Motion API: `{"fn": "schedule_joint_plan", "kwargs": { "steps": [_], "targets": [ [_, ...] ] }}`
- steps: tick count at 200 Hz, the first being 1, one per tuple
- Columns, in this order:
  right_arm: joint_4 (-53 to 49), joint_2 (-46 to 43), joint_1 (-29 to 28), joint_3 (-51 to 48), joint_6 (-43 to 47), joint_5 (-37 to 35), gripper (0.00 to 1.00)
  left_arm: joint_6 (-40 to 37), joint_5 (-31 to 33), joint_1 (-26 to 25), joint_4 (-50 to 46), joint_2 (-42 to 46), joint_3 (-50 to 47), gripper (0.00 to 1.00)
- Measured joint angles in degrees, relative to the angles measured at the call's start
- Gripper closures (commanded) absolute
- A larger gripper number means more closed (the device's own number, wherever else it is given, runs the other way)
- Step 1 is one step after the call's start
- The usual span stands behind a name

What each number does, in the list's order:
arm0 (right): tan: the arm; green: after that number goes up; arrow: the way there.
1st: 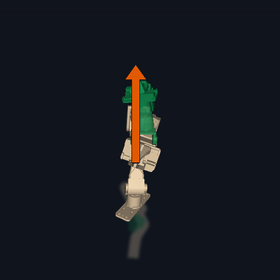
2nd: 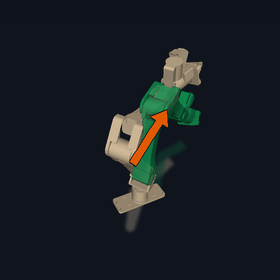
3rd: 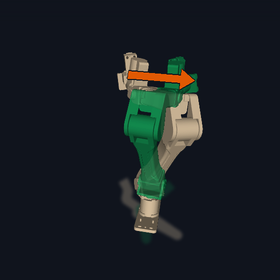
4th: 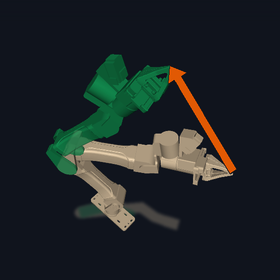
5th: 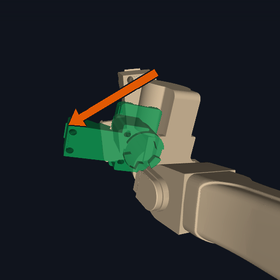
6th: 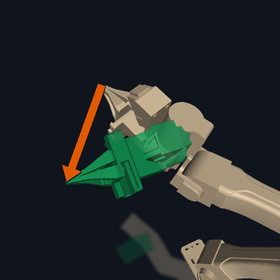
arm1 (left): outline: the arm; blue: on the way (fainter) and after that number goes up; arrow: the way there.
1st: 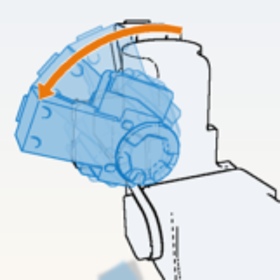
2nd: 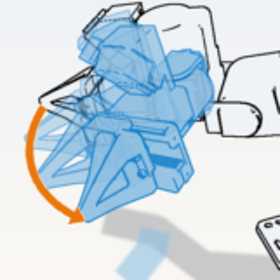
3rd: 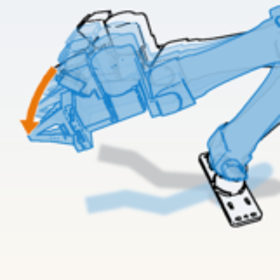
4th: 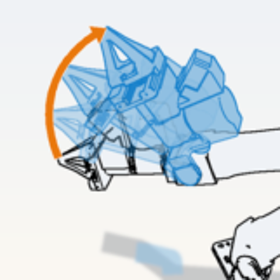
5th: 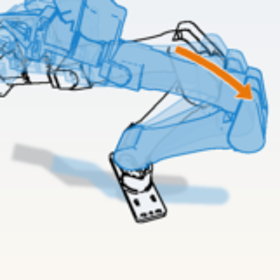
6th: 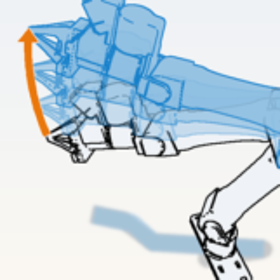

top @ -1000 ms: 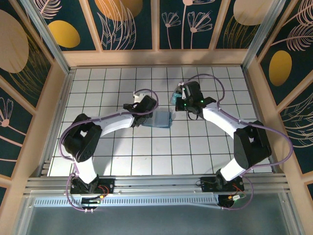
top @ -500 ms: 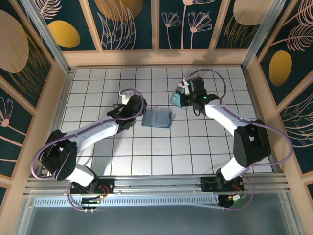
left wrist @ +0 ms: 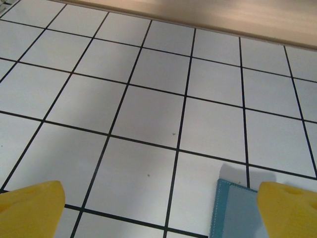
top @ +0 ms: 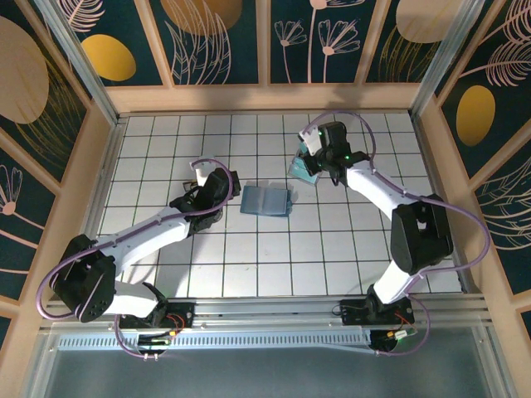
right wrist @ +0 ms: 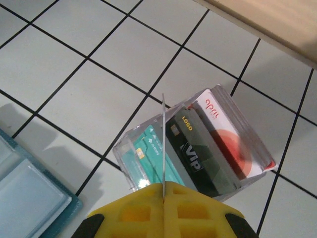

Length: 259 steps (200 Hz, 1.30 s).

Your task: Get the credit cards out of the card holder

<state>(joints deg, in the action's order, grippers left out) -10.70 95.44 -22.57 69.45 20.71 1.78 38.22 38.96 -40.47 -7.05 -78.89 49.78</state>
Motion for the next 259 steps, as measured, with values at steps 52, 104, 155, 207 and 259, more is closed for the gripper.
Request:
{"fn": "schedule_joint_plan", "kwargs": {
  "steps": [52,104,155,207,259],
  "targets": [
    [-0.07,3.10,2.38,0.70,3.04,2.27,1.00,0.00,0.42,0.00,0.04,0.02,0.00,0.01],
    [-0.13,4.94,2.49,0.70,4.48,3.72,1.00,0.00,0.39,0.00,0.02,-0.02,0.00,0.01],
    [-0.15,6.16,2.78,0.70,4.92,3.69,1.00,0.00,0.39,0.00,0.02,-0.09,0.00,0.01],
    [-0.24,7.32,3.58,0.70,4.98,4.15,1.00,0.00,0.39,0.00,0.02,-0.59,0.00,0.01],
    [-1.36,8.15,3.78,1.53,6.03,5.90,1.00,0.00,0.35,0.00,0.00,-1.22,0.04,0.01]
  ]
}}
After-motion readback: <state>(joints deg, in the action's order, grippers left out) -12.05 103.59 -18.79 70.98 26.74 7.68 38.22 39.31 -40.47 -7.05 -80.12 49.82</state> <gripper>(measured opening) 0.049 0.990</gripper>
